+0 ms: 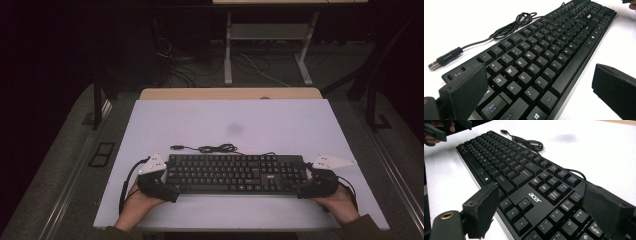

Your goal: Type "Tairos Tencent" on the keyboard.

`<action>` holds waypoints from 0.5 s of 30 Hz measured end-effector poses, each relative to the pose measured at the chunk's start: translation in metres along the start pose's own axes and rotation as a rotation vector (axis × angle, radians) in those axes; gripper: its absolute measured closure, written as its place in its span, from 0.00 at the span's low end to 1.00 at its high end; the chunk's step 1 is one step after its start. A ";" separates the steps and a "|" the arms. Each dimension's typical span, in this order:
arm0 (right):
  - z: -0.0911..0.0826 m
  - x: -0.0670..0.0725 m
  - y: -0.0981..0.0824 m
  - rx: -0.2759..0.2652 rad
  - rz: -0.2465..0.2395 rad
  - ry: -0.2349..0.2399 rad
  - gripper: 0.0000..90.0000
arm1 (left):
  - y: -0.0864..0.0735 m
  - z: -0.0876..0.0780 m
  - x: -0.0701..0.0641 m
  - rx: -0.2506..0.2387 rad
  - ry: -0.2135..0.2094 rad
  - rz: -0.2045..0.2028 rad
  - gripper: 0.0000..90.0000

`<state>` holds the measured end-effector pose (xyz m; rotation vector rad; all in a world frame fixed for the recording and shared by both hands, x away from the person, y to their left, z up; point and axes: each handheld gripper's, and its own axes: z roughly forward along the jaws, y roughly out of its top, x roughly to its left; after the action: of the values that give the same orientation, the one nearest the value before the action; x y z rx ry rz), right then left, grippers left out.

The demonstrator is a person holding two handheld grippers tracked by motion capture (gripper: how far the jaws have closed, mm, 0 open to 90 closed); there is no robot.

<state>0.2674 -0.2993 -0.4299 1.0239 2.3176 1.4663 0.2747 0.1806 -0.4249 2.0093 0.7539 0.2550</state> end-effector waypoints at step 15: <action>0.001 0.001 0.009 -0.013 0.014 0.016 0.15 | 0.002 0.001 -0.001 -0.004 -0.001 -0.015 0.00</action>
<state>0.2711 -0.2953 -0.4227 1.0308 2.3130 1.4985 0.2748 0.1786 -0.4232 1.9989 0.7670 0.2473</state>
